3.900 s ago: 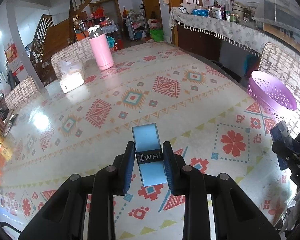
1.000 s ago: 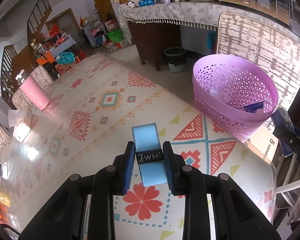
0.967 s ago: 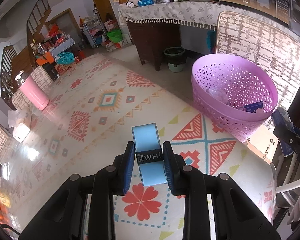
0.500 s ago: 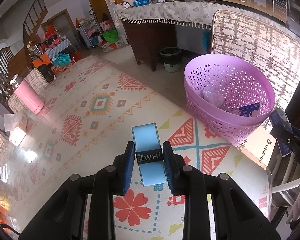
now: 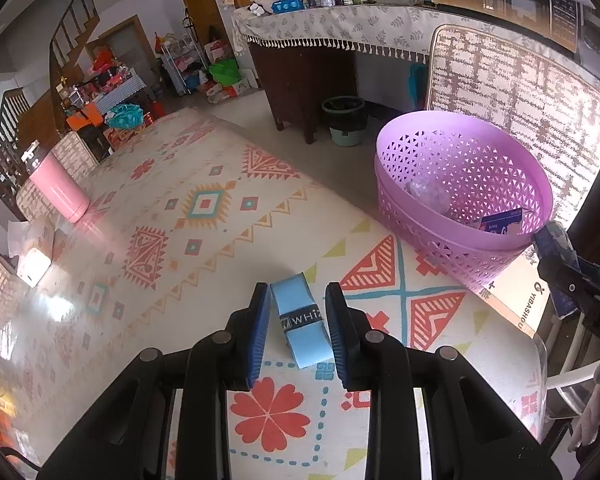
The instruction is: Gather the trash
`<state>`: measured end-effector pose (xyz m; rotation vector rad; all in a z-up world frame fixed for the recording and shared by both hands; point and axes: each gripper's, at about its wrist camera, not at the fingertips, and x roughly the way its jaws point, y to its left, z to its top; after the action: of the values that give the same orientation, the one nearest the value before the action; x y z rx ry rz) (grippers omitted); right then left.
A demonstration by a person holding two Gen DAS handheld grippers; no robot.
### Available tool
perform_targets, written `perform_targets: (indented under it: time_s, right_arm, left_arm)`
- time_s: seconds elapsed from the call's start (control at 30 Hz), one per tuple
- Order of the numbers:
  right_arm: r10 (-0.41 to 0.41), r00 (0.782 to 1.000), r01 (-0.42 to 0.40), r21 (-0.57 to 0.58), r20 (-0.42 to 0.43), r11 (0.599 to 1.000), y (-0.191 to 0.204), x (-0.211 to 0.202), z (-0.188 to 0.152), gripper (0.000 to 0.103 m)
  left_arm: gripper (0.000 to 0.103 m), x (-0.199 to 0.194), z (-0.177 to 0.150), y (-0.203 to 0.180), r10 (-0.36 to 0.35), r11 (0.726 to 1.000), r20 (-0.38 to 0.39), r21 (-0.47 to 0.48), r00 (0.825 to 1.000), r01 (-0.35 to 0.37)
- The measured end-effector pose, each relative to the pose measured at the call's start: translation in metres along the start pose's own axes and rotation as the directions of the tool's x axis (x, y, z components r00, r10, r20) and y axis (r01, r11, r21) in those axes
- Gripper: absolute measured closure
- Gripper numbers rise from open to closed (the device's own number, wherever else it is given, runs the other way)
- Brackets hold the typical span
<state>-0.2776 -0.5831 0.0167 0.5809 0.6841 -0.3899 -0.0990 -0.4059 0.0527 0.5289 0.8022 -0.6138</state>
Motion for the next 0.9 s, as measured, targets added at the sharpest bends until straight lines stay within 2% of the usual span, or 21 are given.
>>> perform_targets:
  time_s: [0.3, 0.53, 0.9]
  right_arm:
    - [-0.003, 1.000, 0.003, -0.003, -0.002, 1.000, 0.001, 0.001, 0.001, 0.046]
    - [0.004, 1.000, -0.004, 0.003, -0.002, 1.000, 0.000, -0.001, 0.001, 0.046]
    - [0.028, 0.999, -0.028, -0.005, 0.018, 1.000, 0.006, -0.014, 0.005, 0.046]
  left_arm:
    - [0.076, -0.002, 0.000, 0.013, -0.029, 0.999, 0.009, -0.042, 1.000, 0.029]
    - [0.076, -0.008, 0.003, 0.035, -0.136, 0.983, 0.024, -0.121, 0.990, 0.137]
    - [0.076, -0.030, 0.003, 0.058, -0.157, 0.971, 0.087, -0.167, 0.984, 0.170]
